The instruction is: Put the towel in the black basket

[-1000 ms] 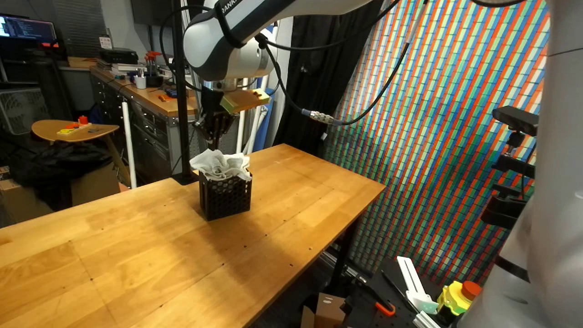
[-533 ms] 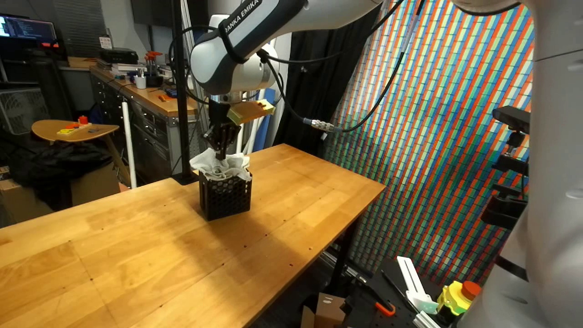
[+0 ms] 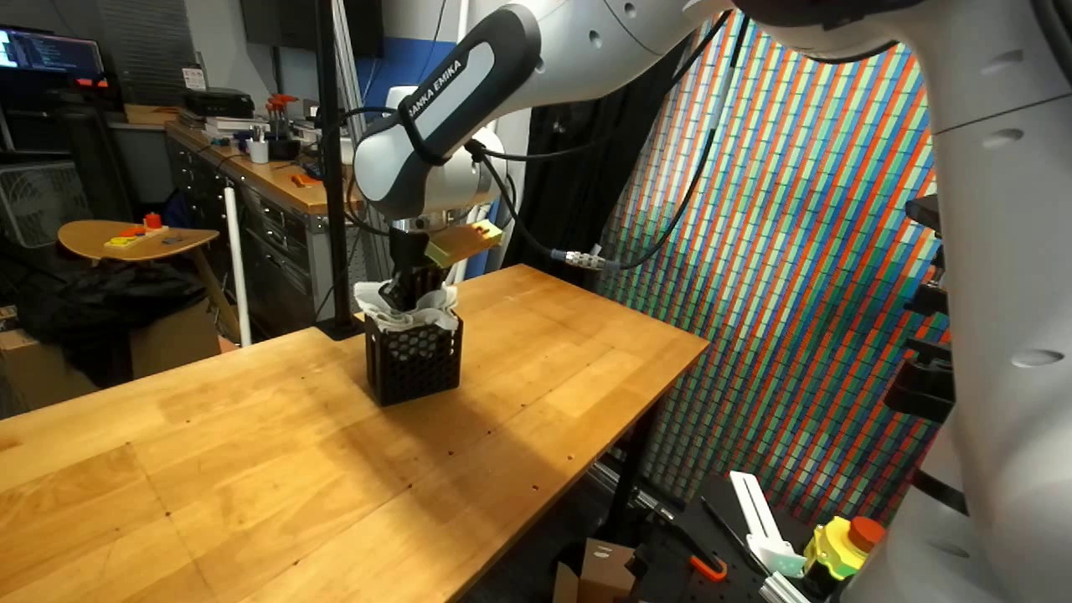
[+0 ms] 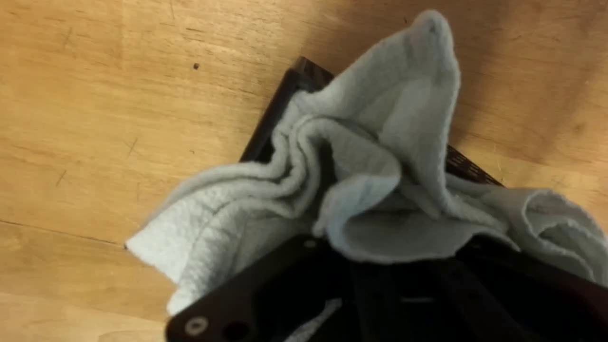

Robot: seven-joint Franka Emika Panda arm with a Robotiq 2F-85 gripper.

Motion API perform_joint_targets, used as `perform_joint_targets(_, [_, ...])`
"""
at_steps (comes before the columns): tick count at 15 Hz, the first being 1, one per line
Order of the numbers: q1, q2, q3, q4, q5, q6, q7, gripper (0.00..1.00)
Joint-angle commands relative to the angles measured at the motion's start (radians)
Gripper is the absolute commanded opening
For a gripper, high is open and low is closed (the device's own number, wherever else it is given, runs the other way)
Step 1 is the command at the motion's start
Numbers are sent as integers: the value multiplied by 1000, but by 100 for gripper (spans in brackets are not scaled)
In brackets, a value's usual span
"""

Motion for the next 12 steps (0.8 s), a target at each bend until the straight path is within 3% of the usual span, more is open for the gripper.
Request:
perform_joint_targets(1, [-16,56,32,48,35,-27,-55,11])
perform_joint_targets(12, [-27,36,31,60,60,-82,-56,10])
